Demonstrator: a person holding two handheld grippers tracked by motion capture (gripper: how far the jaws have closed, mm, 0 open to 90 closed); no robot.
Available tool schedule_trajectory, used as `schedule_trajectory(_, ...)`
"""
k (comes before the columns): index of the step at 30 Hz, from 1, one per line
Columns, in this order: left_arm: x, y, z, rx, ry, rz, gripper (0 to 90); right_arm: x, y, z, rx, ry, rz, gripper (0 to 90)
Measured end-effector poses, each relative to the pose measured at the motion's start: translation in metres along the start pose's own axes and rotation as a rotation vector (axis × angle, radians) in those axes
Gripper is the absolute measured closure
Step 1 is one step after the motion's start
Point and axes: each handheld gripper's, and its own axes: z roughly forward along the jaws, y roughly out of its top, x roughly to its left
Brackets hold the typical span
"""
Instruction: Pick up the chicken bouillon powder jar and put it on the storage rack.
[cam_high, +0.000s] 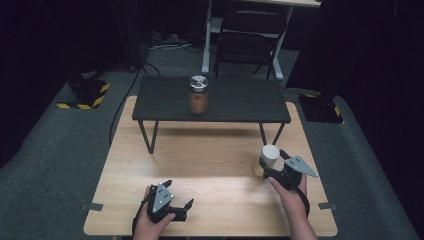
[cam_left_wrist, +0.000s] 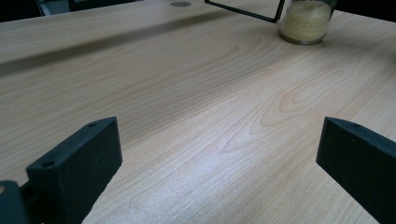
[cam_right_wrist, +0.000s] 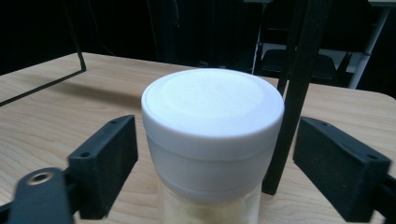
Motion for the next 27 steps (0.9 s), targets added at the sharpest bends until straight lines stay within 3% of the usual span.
schedule_trajectory(15, 0.0004, 0.0, 0.0, 0.0, -0.002, -0.001, 0.4, 0.0002, -0.0045, 0.0059, -0.01, 0.009, 0.031, 33.0)
schedule_trajectory(21, 0.0005, 0.0, 0.0, 0.0, -0.002, -0.001, 0.4, 0.0025, -0.006, 0.006, -0.016, 0.002, 0.05, 33.2)
schedule_trajectory(27, 0.0005, 0.0, 0.0, 0.0, -0.002, -0.001, 0.4, 0.0039, -0.0046, 0.0059, -0.011, -0.004, 0.032, 33.5)
